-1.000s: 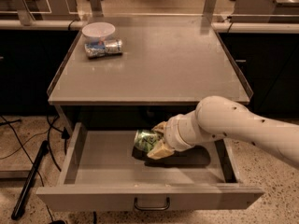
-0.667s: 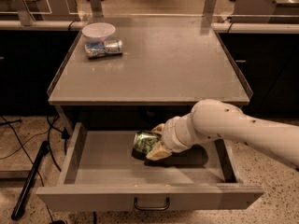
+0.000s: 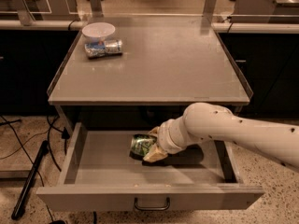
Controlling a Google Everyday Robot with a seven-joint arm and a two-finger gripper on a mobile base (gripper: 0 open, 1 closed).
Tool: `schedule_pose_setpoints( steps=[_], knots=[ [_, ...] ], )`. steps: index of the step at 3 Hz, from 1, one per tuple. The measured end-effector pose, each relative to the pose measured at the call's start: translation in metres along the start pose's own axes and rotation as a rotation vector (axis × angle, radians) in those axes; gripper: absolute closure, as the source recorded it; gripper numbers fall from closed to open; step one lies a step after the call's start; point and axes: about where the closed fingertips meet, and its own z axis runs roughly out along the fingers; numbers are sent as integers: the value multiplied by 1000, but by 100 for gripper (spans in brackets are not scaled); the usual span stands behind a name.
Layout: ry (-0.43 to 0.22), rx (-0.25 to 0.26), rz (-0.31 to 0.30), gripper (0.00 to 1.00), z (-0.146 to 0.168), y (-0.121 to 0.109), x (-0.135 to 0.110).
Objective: Place green can into top drawer
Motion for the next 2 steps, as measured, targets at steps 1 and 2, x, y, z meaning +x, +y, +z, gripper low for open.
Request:
schedule_pose_setpoints(
  steps=[1, 2],
  knots=[
    [7, -17, -3, 100, 13, 2, 4],
    [14, -32, -6, 100, 24, 4, 7]
  ],
)
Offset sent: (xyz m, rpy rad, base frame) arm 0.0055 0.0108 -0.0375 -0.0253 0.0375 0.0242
